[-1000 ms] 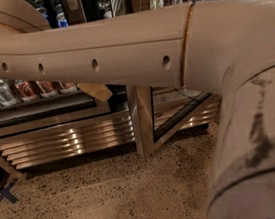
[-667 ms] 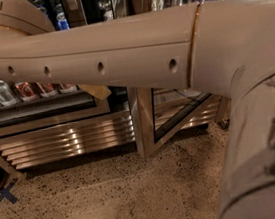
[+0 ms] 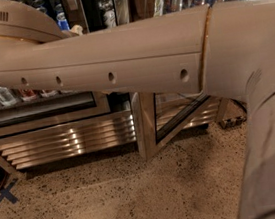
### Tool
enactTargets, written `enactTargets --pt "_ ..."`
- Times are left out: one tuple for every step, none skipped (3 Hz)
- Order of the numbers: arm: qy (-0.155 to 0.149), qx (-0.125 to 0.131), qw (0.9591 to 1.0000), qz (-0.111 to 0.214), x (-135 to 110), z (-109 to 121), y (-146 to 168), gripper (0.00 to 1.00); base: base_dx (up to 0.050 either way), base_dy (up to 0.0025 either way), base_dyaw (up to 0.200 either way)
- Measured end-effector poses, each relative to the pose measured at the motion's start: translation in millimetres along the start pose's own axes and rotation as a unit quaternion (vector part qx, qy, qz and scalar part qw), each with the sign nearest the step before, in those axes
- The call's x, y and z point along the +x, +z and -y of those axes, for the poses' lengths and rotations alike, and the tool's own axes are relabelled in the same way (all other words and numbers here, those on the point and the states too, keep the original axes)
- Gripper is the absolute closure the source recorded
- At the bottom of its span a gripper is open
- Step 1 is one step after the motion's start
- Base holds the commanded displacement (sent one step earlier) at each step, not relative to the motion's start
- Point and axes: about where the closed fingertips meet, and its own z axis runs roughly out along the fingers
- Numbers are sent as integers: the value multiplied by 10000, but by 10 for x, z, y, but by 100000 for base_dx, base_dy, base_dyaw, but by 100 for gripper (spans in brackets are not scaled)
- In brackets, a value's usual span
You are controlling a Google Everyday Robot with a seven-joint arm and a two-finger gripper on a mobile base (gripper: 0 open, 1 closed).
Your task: Open right fridge door
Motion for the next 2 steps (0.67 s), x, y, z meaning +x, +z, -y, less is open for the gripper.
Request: enactTargets --pt "-135 93 9999 -47 60 -12 -17 19 0 0 0" --pt "-118 196 9997 -29 38 19 -21 42 0 0 0"
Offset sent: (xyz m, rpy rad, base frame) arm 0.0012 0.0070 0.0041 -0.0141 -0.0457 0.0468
